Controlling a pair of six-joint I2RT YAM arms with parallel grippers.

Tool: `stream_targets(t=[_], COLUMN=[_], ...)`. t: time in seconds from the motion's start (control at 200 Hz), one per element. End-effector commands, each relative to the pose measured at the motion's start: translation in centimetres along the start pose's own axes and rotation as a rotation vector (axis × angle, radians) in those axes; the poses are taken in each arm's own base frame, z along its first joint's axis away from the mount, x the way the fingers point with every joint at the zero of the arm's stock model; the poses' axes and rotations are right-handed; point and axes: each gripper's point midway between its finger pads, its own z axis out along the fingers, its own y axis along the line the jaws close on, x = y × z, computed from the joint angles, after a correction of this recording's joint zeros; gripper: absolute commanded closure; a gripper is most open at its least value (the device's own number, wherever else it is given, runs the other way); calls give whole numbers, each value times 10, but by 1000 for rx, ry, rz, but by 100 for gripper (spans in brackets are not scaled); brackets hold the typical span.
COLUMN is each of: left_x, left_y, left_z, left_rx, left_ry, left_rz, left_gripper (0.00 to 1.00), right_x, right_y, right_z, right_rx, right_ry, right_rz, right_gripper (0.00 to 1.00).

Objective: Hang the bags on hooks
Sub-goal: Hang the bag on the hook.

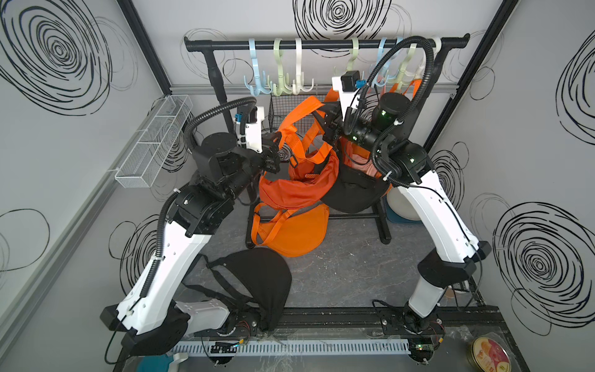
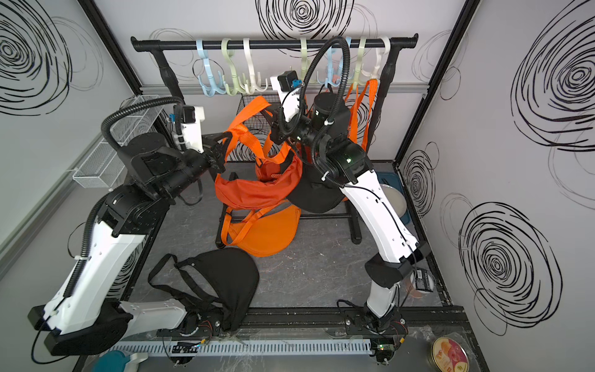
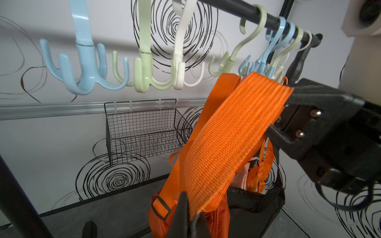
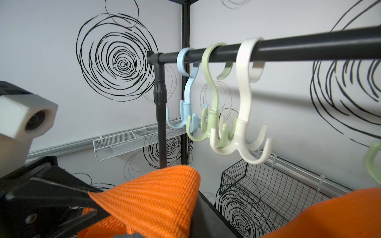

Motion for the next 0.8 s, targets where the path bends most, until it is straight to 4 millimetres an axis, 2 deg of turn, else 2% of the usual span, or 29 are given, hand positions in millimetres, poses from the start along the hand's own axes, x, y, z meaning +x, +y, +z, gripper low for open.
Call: stream_targets(t=[0.0,0.095,0.305,0.535,0.635,0.796], left_x=[-34,-48,-68,-73,-77,-73], left_y=[11,22,47,48,46,50], left_z=[-1,7,22,43,52,67], left_rx=[-27,-44,-71,-60,-49,-49], left_ry=[-83,-103,-138,-124,-115,-93], left_rz=[-36,-45,-82,-94,-95,-96], left_gripper=[100,100,100,100,100,100], right_x=[-50,-59,-60,-66,-63,-55], right_y=[-15,-26,-35,-42,-44,-47], right_z=[-18,-18,-7,-1,3,8], right_rx=[33,17,-39,-55,-75,-116], right_ry=[-129,-175,-221,-288,-298,-287], right_rz=[10,38,74,99,124,181], right_gripper=[100,100,100,100,100,100])
